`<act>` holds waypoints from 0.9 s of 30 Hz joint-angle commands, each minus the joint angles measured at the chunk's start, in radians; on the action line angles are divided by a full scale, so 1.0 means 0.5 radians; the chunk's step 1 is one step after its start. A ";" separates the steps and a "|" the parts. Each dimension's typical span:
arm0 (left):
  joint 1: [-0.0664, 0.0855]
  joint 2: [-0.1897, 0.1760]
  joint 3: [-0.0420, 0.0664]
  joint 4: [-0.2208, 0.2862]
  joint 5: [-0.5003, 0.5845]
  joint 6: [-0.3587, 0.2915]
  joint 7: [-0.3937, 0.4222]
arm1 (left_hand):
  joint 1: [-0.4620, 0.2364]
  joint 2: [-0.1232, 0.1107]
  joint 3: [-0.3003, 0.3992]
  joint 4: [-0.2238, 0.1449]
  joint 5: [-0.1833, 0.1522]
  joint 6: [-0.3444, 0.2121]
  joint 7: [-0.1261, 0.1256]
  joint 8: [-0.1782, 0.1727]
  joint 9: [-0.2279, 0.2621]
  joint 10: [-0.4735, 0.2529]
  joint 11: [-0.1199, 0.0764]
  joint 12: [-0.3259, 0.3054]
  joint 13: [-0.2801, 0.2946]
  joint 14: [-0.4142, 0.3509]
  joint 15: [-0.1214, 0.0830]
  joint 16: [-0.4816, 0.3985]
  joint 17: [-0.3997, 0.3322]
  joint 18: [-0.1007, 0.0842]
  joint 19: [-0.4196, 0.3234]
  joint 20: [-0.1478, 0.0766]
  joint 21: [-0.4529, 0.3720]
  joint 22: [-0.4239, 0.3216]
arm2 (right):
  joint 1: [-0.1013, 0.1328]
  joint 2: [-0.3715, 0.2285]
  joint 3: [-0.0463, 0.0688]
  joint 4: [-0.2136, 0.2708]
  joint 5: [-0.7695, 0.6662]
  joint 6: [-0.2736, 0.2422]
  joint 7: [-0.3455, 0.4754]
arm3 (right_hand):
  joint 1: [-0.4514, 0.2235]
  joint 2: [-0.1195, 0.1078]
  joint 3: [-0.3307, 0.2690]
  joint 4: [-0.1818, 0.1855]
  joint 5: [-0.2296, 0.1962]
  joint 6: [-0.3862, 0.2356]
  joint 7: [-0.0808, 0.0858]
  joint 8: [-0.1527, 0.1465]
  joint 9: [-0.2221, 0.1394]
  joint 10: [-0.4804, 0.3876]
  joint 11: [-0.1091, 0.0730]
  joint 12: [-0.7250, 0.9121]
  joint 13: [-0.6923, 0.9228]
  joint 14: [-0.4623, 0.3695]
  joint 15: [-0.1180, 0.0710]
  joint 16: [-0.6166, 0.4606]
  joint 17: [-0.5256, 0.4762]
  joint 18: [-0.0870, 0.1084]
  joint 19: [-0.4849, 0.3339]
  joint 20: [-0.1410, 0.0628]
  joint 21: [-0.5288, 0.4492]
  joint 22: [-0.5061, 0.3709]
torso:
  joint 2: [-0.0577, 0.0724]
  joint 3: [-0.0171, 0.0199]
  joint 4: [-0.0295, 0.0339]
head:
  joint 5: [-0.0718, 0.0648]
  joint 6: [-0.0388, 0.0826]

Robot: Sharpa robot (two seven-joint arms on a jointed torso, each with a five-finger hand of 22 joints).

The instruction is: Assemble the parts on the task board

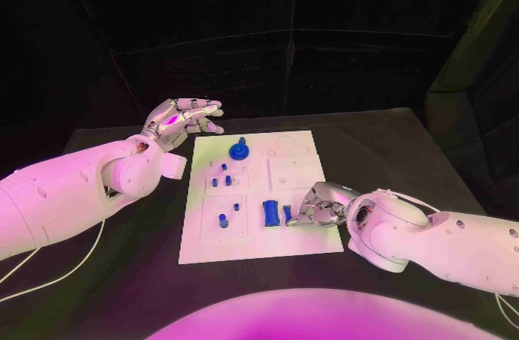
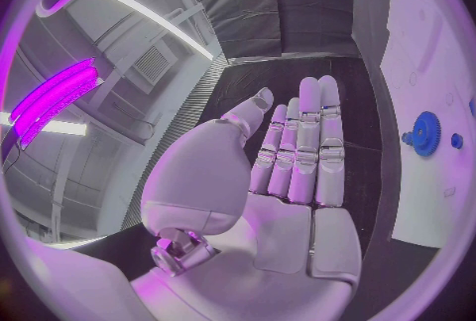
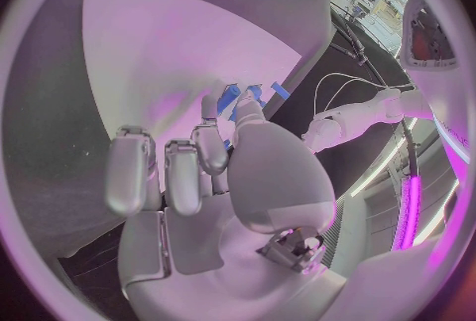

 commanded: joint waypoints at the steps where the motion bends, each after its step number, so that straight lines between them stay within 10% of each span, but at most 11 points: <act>1: 0.003 0.004 0.001 -0.001 0.004 0.033 0.006 | 0.000 0.017 -0.006 -0.010 0.006 -0.006 -0.009 0.009 -0.002 -0.004 -0.013 0.012 -0.004 -0.012 -0.001 -0.010 0.003 0.008 0.015 0.004 -0.009 -0.004 | 0.002 -0.001 0.000 0.002 -0.014 0.084 0.055 | 0.021 -0.001 -0.004 -0.012 0.013 -0.017 0.004 0.006 0.003 -0.003 0.010 -0.005 -0.001 0.139 0.001 0.000 0.175 -0.005 -0.001 -0.008 -0.007 -0.003 | 0.001 0.0016 0.001 | -0.002 0.000; 27: 0.003 0.015 -0.001 -0.007 0.004 0.026 0.014 | -0.001 0.018 -0.006 -0.010 0.006 -0.006 -0.009 0.010 -0.002 -0.004 -0.012 0.013 -0.004 -0.012 0.000 -0.011 0.003 0.008 0.014 0.004 -0.009 -0.005 | 0.002 0.098 0.000 -0.116 -0.015 0.038 -0.062 | 0.048 0.076 -0.036 -0.019 0.113 -0.015 -0.001 0.007 0.021 0.002 0.006 -0.001 0.007 0.138 -0.001 -0.005 0.169 -0.005 -0.001 -0.007 -0.009 -0.002 | 0.000 0.0005 0.004 | 0.020 -0.007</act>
